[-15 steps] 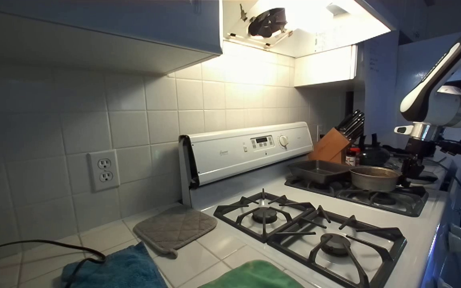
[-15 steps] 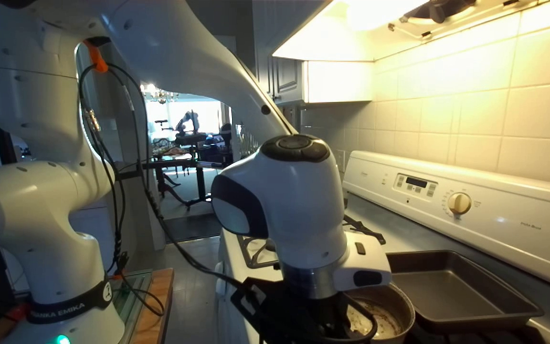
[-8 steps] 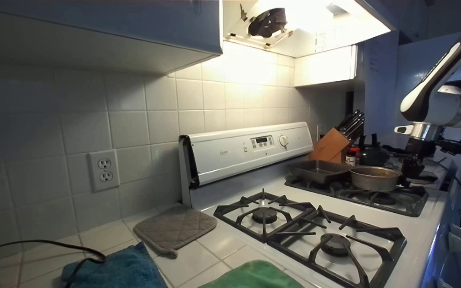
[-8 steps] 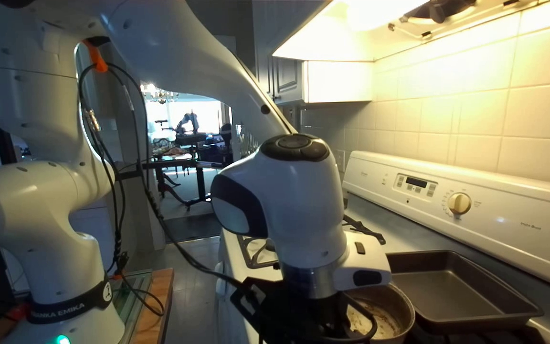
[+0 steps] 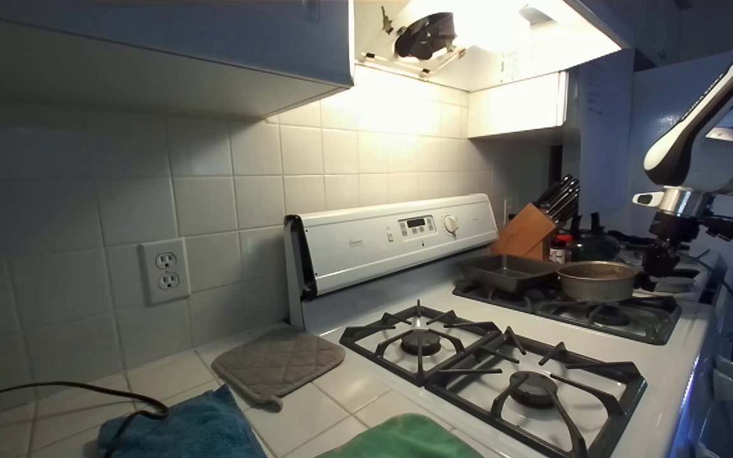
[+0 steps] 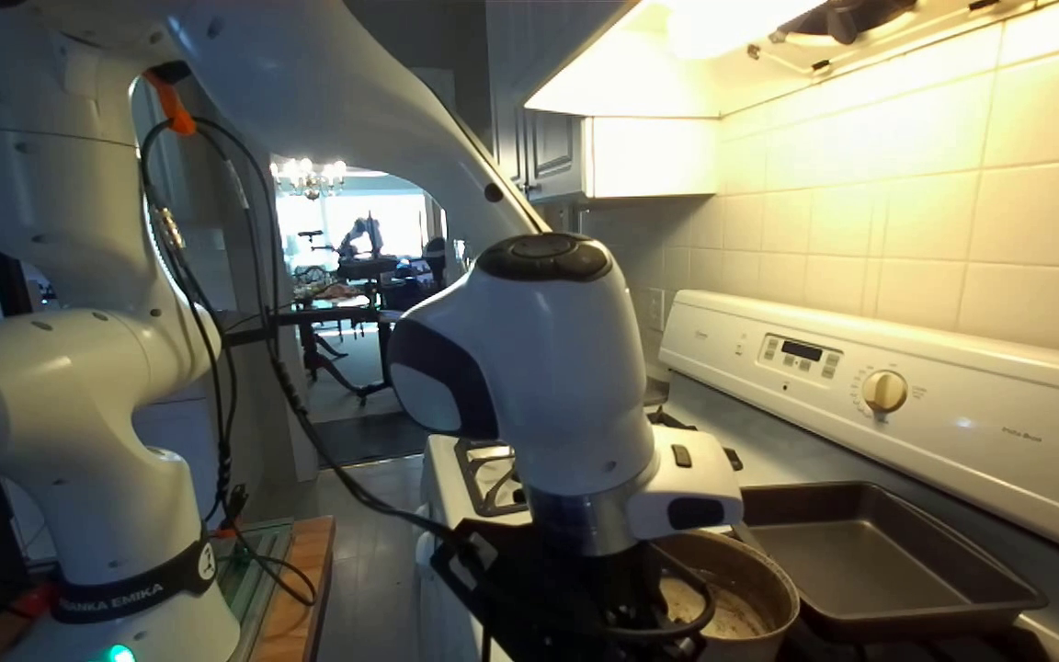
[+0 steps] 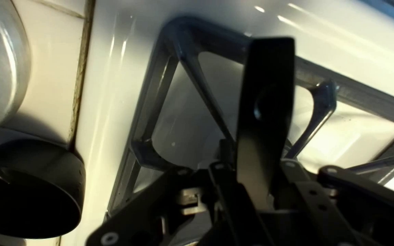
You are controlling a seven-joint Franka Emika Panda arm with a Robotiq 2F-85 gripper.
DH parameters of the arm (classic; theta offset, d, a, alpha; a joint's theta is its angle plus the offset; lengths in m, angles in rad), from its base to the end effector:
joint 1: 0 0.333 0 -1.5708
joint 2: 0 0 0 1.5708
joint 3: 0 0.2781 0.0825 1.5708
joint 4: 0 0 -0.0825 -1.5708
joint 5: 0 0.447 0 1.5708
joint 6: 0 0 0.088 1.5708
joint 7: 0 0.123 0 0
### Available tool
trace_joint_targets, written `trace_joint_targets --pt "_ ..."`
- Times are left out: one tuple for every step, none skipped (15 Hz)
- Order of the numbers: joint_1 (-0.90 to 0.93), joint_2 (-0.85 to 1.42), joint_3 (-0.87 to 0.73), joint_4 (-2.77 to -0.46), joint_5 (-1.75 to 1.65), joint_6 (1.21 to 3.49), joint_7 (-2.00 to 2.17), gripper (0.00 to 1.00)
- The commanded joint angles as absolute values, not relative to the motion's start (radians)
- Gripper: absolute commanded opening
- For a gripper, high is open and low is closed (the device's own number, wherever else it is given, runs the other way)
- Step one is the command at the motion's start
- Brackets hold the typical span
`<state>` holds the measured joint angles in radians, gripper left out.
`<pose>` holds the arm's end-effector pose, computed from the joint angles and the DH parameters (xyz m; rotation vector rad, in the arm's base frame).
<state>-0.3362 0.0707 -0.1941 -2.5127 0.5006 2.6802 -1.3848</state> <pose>0.4295 -0.2677 0.1545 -3.0007 -0.6341 -0.3764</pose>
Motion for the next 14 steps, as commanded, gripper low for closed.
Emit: trace_joint_targets --pt "-0.34 0.016 -0.204 -2.548 0.469 2.669 -1.379 0.06" --pt "-0.339 0.024 -0.204 -2.546 0.466 2.676 -1.373 0.06" --pt "-0.338 0.037 -0.205 -2.543 0.465 2.688 -1.361 0.06" --pt "-0.338 0.043 -0.205 -2.541 0.469 2.694 -1.359 0.06" --pt "-0.338 0.057 -0.205 -2.534 0.471 2.698 -1.348 0.06" --pt "-0.338 0.064 -0.205 -2.531 0.482 2.703 -1.351 0.06" --pt "-0.338 0.074 -0.204 -2.525 0.491 2.698 -1.353 0.06" --pt "-0.339 0.081 -0.202 -2.522 0.505 2.701 -1.36 0.06" --pt "-0.338 0.089 -0.2 -2.52 0.518 2.713 -1.366 0.06" --pt "-0.338 0.097 -0.2 -2.517 0.517 2.712 -1.363 0.06" --pt "-0.337 0.111 -0.199 -2.513 0.519 2.728 -1.358 0.06" --pt "-0.336 0.119 -0.199 -2.511 0.516 2.735 -1.354 0.06" --pt "-0.336 0.129 -0.199 -2.509 0.516 2.746 -1.352 0.06" --pt "-0.336 0.136 -0.199 -2.508 0.515 2.752 -1.35 0.06"
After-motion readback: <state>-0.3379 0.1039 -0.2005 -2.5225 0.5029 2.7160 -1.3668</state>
